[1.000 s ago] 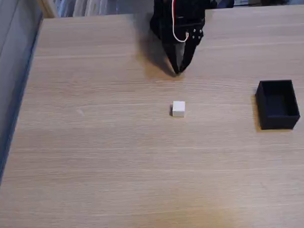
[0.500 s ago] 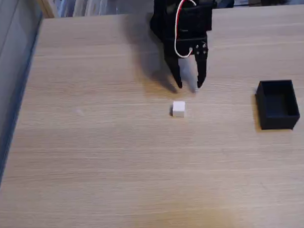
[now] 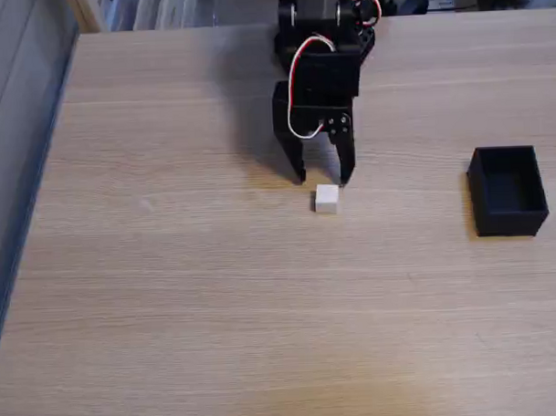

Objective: Pick a white block and place it in the black box.

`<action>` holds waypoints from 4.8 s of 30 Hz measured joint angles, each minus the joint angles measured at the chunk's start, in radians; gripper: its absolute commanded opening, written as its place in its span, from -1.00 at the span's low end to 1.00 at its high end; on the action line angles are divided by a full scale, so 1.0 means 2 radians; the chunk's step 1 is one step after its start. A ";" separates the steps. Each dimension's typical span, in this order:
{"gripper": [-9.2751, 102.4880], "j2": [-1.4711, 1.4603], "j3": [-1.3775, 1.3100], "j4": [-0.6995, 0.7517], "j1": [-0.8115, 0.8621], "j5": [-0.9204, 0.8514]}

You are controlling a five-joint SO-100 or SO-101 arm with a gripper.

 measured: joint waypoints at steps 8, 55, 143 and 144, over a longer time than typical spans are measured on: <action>-0.28 -0.053 -0.039 -0.034 -0.013 0.007; -0.83 0.135 -0.051 0.127 -0.121 -0.123; -0.83 0.591 0.273 0.296 -0.095 -0.041; -0.83 0.593 0.273 0.296 -0.095 -0.041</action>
